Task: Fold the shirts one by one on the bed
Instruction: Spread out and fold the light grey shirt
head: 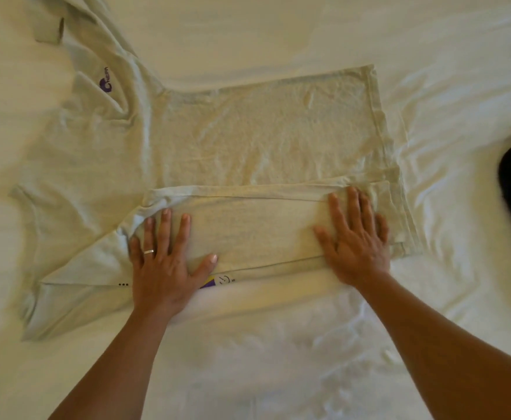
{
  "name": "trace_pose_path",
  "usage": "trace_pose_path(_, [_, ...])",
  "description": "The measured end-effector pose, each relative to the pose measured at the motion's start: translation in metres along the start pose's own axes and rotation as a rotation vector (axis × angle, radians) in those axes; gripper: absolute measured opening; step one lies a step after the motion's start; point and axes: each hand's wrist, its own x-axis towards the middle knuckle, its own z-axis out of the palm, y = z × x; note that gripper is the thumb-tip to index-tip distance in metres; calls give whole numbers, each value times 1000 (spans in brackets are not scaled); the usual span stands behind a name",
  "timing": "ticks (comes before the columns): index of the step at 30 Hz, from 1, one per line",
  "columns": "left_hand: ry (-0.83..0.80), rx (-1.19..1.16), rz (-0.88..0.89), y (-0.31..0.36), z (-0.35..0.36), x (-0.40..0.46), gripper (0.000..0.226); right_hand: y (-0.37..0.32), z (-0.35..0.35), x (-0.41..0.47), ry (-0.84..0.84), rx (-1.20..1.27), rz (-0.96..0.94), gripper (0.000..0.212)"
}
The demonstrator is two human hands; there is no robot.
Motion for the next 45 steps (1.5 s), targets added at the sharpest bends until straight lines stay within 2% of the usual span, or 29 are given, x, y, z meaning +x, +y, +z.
trace_pose_path(2, [15,-63,-76,-2,-6,-3,84,-7,-4,-2,27,0,28,70])
trace_pose_path(5, [117,-103,-191,-20,-20,-17,71,-51,-16,1,156,71,52,63])
trace_pose_path(10, [261,-241,-493,-79,-40,-24,52,-175,-27,23,260,230,-399,31])
trace_pose_path(12, [258,-213,-490,-105,-40,-22,48,-227,-37,35,184,286,-495,33])
trace_pose_path(15, [214,-172,-479,-131,-38,-21,47,-283,-46,56,-1,302,-532,38])
trace_pose_path(19, [166,-204,-452,-139,-36,-24,35,-311,-50,78,-119,226,-497,22])
trace_pose_path(22, [163,-220,-463,-152,-34,-30,32,-313,-48,93,-95,309,-349,24])
trace_pose_path(25, [127,-270,-552,-161,-36,-34,18,-316,-38,96,10,271,-341,26])
trace_pose_path(27, [167,-209,-524,-155,-40,-36,9,-316,-31,86,135,238,-354,27])
trace_pose_path(28, [202,-174,-493,-149,-42,-37,10,-315,-30,77,224,232,-362,28])
trace_pose_path(31, [265,-147,-324,-126,-44,-38,42,-312,-17,39,403,197,-492,34])
trace_pose_path(32, [240,-130,-222,-115,-41,-41,50,-309,-7,25,391,156,-556,38])
trace_pose_path(34, [141,-51,-63,-103,-29,-50,62,-297,15,0,266,34,-673,50])
trace_pose_path(36, [57,8,-65,-113,-17,-59,69,-272,32,-15,112,-83,-718,61])
trace_pose_path(38, [19,65,-126,-130,-9,-69,75,-237,40,-17,41,-128,-667,65])
trace_pose_path(42, [-16,107,-143,-143,-15,-75,81,-170,33,-17,38,-235,-563,67])
trace_pose_path(45, [-38,118,-23,-134,-25,-74,90,-126,25,-24,35,-224,-550,74])
